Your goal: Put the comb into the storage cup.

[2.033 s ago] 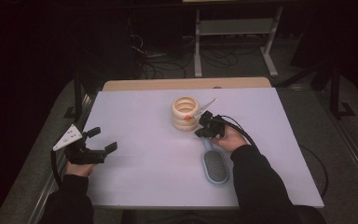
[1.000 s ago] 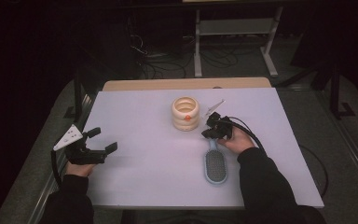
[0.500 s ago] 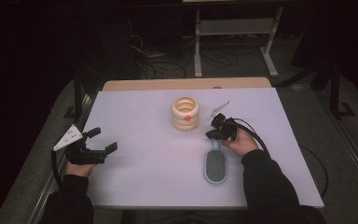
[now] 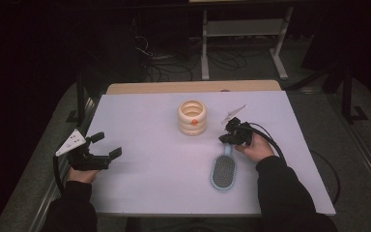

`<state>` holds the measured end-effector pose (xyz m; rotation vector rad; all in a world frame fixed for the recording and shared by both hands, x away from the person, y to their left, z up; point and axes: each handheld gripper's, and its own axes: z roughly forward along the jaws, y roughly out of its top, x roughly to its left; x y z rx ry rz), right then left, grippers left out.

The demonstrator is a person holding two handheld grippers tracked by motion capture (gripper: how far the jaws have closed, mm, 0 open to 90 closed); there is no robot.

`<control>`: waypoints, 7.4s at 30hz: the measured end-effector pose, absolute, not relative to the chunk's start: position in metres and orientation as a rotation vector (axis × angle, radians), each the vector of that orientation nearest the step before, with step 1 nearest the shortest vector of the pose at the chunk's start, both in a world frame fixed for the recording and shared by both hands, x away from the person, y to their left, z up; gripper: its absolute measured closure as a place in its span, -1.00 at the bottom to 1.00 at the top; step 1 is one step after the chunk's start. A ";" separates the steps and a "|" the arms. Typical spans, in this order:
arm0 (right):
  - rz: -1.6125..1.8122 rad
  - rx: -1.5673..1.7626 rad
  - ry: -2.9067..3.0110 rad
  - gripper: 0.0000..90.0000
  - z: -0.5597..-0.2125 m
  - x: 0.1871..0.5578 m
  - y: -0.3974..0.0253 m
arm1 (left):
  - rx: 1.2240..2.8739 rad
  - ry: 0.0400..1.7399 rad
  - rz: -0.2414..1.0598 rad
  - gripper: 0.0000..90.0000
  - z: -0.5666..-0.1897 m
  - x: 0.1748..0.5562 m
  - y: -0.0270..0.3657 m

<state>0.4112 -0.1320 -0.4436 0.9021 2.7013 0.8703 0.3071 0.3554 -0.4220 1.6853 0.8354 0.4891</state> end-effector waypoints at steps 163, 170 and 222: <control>0.825 1.025 2.702 0.98 -0.444 0.297 -0.233 | 1.697 0.840 0.492 -1.00 -0.423 0.305 0.353; 0.825 1.023 2.725 0.98 -0.447 0.293 -0.234 | 1.697 0.839 0.493 -1.00 -0.423 0.305 0.352; 0.588 0.759 2.964 -0.70 -0.413 0.288 -0.189 | 1.697 0.841 0.493 -1.00 -0.423 0.305 0.353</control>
